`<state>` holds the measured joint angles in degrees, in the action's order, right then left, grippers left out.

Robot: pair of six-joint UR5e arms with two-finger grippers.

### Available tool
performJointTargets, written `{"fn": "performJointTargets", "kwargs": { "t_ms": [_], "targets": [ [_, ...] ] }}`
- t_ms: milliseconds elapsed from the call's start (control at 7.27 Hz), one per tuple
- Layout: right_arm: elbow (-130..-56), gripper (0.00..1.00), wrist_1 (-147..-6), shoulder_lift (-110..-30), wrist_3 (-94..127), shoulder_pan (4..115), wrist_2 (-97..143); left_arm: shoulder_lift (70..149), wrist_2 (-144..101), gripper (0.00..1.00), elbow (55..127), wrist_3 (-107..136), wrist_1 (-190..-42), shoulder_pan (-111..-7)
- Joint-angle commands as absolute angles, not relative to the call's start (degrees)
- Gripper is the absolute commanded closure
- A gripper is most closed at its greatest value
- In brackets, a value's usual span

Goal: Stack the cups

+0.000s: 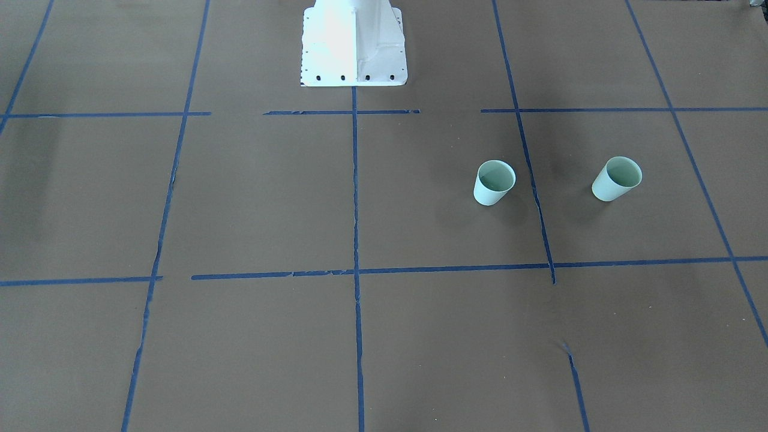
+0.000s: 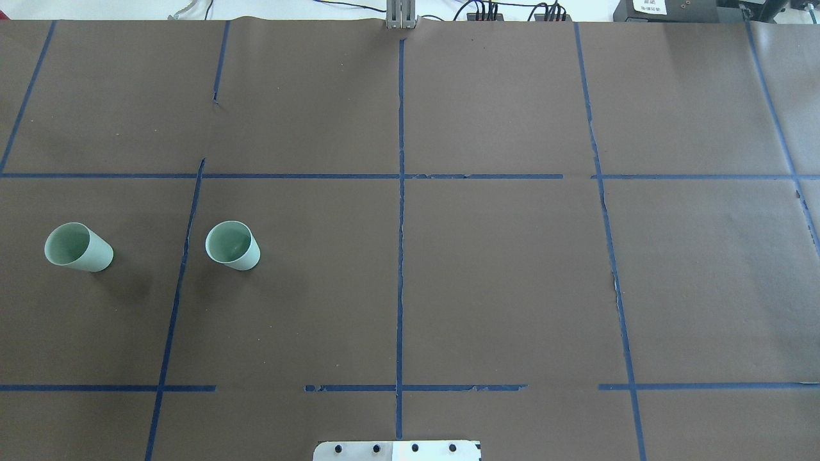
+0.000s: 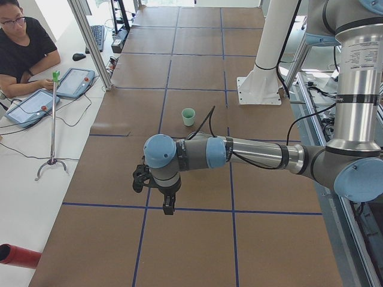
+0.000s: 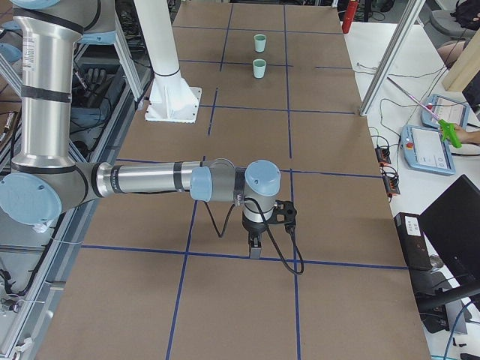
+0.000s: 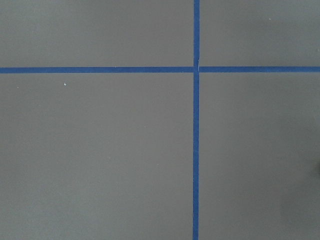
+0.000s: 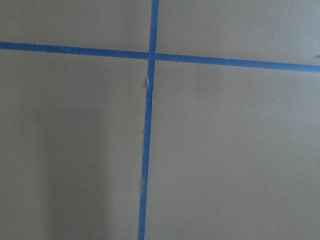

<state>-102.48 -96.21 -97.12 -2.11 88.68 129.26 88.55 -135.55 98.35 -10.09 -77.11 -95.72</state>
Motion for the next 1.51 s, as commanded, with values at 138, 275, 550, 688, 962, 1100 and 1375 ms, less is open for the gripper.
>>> {"fn": "performJointTargets", "kwargs": {
  "t_ms": [138, 275, 550, 688, 962, 1100, 1375],
  "targets": [
    [-102.48, 0.00, -96.24, -97.12, -2.11, 88.68, 129.29, 88.68, -135.70, 0.00, 98.43, -9.58, -78.66, -95.71],
    [-102.48, 0.00, -96.24, -97.12, -2.11, 88.68, 129.29, 88.77, -135.70, 0.00, 98.18, -9.41, -78.66, -95.54],
    [-102.48, 0.00, -96.24, -97.12, -2.11, 88.59, 129.29, 88.24, -135.79, 0.00, 98.26, -9.75, -82.06, -95.19],
    [-102.48, 0.00, -96.24, -97.12, -2.11, 88.68, 129.29, 88.07, -137.27, 0.00, 98.70, -6.01, -86.61, -92.31],
    [-102.39, 0.00, -96.24, -97.12, -2.11, 88.68, 129.29, 87.81, -138.25, 0.00, 103.33, 9.96, -88.32, -81.79],
    [-102.48, 0.00, -96.15, -97.12, -2.11, 88.68, 129.20, 87.02, -137.64, 0.00, 105.10, 12.89, -89.20, -79.48],
    [-102.48, 0.00, -96.24, -97.12, -2.11, 88.68, 129.20, 85.17, -134.57, 0.00, 105.73, 26.11, -98.73, -74.12]
  ]
}}
